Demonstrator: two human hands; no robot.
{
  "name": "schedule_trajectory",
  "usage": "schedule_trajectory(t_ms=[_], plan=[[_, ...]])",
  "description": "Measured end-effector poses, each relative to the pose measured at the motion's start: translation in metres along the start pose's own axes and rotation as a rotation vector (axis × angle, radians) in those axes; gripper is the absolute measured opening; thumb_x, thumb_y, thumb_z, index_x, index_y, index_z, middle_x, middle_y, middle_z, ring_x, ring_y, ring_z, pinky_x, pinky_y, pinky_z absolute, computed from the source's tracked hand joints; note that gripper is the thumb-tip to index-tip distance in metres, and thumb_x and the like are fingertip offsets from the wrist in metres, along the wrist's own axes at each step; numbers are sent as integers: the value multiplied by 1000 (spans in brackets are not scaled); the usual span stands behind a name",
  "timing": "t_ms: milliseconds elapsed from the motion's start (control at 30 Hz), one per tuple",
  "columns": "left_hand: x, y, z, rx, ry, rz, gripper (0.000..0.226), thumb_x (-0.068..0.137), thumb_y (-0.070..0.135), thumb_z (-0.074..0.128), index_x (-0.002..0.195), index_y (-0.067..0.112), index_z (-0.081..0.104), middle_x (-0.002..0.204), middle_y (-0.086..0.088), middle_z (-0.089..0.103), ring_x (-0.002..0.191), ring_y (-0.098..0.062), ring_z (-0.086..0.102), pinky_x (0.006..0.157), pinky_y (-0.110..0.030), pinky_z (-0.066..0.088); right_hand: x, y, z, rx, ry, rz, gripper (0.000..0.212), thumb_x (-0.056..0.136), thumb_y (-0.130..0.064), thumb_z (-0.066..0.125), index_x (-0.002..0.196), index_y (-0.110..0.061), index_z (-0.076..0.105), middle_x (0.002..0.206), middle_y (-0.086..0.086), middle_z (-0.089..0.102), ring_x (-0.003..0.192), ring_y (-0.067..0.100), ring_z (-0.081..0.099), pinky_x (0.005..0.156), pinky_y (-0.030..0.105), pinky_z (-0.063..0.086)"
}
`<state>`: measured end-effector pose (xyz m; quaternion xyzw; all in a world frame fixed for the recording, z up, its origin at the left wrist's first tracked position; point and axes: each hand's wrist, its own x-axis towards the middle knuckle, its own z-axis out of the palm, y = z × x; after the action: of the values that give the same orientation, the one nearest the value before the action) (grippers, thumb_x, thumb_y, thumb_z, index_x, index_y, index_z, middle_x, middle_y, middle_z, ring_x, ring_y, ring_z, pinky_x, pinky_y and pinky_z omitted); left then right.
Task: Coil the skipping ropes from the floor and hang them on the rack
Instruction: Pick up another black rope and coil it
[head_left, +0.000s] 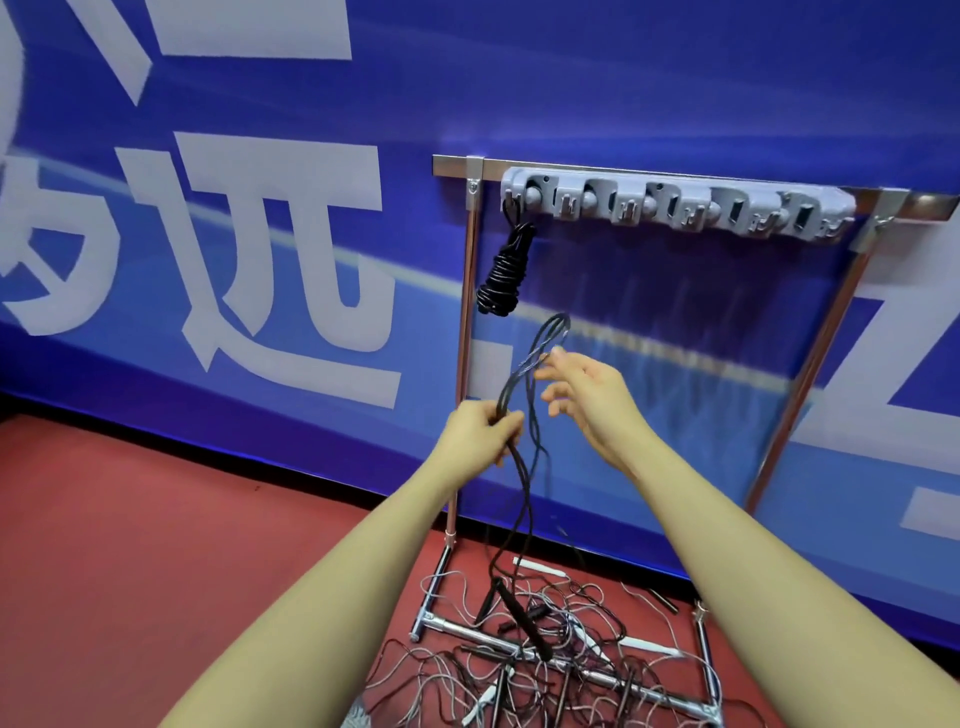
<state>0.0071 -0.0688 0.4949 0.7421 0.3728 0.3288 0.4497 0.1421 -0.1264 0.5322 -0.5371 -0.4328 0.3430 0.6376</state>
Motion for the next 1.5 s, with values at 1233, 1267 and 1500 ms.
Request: schedule_trajectory(t_ms=[1233,1267,1500], plan=[[4,1,10,158,-146,48,15,90,10,51,92,12,66,74,-5,42,52,-14,37,47,-20,30,11,10,-28,165,244,137,22,98,-8,48,77,-3,53,69,14,59,41,10,51,40,17,40],[0,-2,13,247,-228,42,14,90,16,56,98,11,66,79,-5,43,58,-16,41,50,-20,33,12,6,-27,214,249,123,23,98,-8,48,77,-3,53,70,14,59,42,10,52,40,17,40],[3,-3,17,208,12,9,17,89,22,61,79,11,68,74,-4,69,70,-11,60,66,-23,44,8,-2,-25,104,215,130,15,98,-15,50,89,-6,58,93,13,63,65,18,56,48,20,46]])
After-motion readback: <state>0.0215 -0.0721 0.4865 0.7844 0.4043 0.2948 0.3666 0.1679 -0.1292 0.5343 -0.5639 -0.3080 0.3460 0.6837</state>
